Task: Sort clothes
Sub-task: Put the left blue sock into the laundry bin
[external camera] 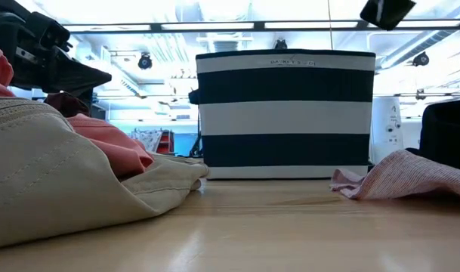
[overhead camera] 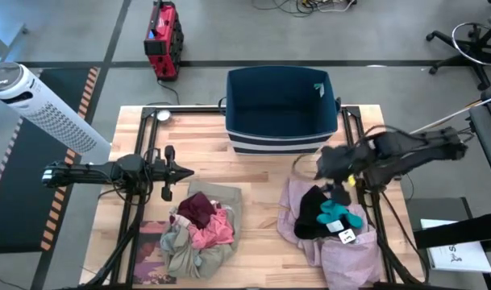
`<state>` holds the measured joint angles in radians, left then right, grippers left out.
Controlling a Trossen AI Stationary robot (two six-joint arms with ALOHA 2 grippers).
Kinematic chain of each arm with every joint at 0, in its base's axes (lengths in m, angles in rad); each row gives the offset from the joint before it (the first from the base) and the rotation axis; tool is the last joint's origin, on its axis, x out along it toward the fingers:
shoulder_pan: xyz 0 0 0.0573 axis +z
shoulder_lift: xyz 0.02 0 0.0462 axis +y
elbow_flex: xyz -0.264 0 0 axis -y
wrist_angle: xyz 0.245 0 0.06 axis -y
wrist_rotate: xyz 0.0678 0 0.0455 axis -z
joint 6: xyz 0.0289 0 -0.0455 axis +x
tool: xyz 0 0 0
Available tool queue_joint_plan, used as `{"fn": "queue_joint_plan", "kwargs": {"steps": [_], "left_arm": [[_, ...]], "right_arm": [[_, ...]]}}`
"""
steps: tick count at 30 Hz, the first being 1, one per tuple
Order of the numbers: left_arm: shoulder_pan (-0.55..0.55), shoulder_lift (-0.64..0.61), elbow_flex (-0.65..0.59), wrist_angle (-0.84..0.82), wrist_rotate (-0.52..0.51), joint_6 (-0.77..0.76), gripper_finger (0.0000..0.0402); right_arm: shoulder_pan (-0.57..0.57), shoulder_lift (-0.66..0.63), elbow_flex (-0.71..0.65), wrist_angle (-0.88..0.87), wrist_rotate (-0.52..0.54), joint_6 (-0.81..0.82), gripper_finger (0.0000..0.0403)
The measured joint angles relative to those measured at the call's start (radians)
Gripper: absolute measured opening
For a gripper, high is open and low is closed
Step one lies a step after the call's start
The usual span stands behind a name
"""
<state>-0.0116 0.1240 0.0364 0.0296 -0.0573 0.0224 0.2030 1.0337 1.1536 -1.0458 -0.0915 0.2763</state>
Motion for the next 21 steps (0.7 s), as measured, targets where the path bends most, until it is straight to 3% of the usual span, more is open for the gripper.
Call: {"fn": "queue_joint_plan", "kwargs": {"steps": [10, 15, 21], "left_arm": [[0.000, 0.022, 0.000, -0.048, 0.002, -0.014, 0.0000], [0.000, 0.025, 0.000, -0.047, 0.003, -0.014, 0.0000], [0.000, 0.025, 0.000, -0.045, 0.002, -0.013, 0.0000]], "right_arm": [[0.253, 0.274, 0.119, -0.140, -0.003, 0.203, 0.0199], [0.279, 0.377, 0.152, -0.222, -0.070, 0.246, 0.0208], [0.284, 0.483, 0.175, -0.219, -0.070, 0.151, 0.0217]]}}
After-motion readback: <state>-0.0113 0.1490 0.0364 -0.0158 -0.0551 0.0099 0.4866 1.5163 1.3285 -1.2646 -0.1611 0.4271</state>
